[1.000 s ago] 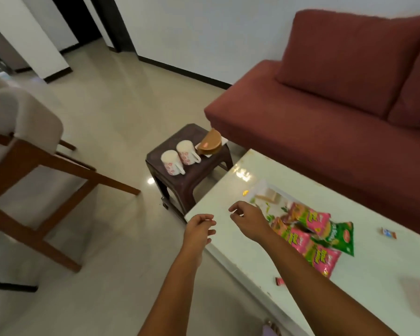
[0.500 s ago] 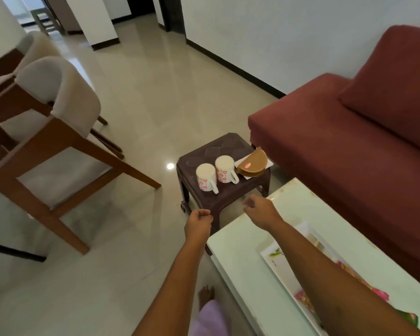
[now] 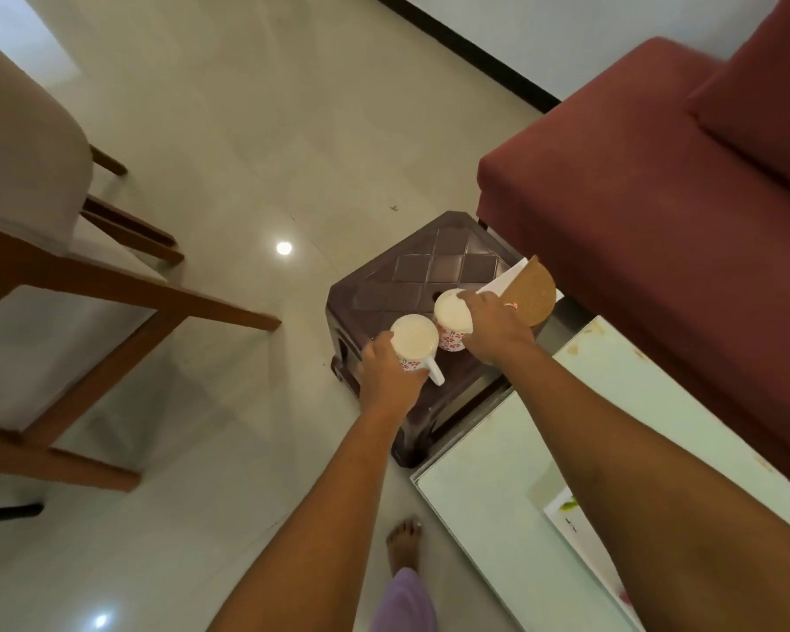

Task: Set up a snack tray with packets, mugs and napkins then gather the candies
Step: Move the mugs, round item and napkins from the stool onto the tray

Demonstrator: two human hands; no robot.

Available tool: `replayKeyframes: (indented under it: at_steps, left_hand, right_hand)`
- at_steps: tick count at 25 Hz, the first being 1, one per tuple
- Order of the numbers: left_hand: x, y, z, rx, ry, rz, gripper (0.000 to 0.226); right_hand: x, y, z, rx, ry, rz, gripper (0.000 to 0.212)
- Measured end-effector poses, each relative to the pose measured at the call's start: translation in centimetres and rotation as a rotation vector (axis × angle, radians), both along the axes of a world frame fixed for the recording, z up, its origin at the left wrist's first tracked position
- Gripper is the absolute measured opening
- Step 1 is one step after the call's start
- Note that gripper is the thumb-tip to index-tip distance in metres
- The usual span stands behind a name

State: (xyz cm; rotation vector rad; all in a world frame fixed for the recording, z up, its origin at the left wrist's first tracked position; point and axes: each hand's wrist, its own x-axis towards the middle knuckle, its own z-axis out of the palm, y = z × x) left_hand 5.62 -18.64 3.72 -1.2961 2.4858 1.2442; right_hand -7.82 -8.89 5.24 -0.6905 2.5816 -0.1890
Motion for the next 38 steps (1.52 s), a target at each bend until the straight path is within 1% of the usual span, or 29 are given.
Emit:
replayKeyframes:
  at_steps: [3,6,8,11,15,17,20,22,25,26,28,31,33,38]
  left_hand:
    - [-1.9,-0.6,-1.5,-0.107,-0.043,-0.108,0.091]
    - [-3.1,-0.8,-2.4,-0.151,-0.07,-0.169,0.101]
    - [-3.7,-0.8,-2.9,-0.147,-0.097,-0.203,0.102]
    - [-4.8,-0.8,-3.4,-0.154,-0.13,-0.227,0.099]
    - [-5.4,-1.3,-4.3,-0.136,-0.181,-0.271,0.09]
    - [-5.5,-1.5,-4.6,-0.122,-0.174,-0.277,0.088]
    - [-5.3,-1.6,-4.3,-0.119,-0.134,-0.273,0.088]
    - [-4.7,-1.8,-3.8,-0.087,-0.088,-0.206,0.086]
    - [-2.9,-1.7,-2.5,-0.021,-0.032,-0.033,0.084]
    - [-2.3,-1.4,-2.0,-0.015,-0.026,-0.003,0.084]
    - [-1.6,-0.3,-1.1,-0.02,-0.023,-0.019,0.085]
    - [-1.4,3.4,-0.2,-0.018,-0.013,-0.215,0.087]
    - [-1.7,6.8,0.0,0.025,-0.002,-0.335,0.085]
    - [-1.6,15.7,-0.9,0.115,-0.065,-0.54,0.085]
  right_hand:
    - [-1.4,-1.0,-1.4,0.105,0.047,0.069,0.088]
    - [-2.4,-2.1,-2.8,0.174,0.057,0.18,0.094]
    - [-2.5,-2.7,-3.7,0.205,0.066,0.211,0.092]
    - [-2.8,-3.1,-4.5,0.213,0.08,0.191,0.084]
    - [-3.4,-3.5,-4.8,0.158,0.005,0.154,0.078]
    - [-3.6,-3.5,-4.6,0.144,-0.031,0.14,0.076]
    - [-3.8,-3.0,-3.8,0.063,-0.088,0.049,0.077]
    - [-3.4,-2.1,-2.9,-0.012,-0.114,-0.018,0.077]
    - [-2.0,0.4,-1.2,-0.122,-0.121,-0.132,0.078]
    - [-1.4,1.6,-0.6,-0.15,-0.118,-0.173,0.079]
    - [0.2,4.5,0.1,-0.186,-0.113,-0.238,0.081]
    - [2.7,10.0,0.2,-0.183,-0.116,-0.331,0.081]
    - [4.1,14.3,-0.4,-0.161,-0.121,-0.406,0.08]
    - [6.2,23.7,-2.5,-0.058,-0.151,-0.509,0.08]
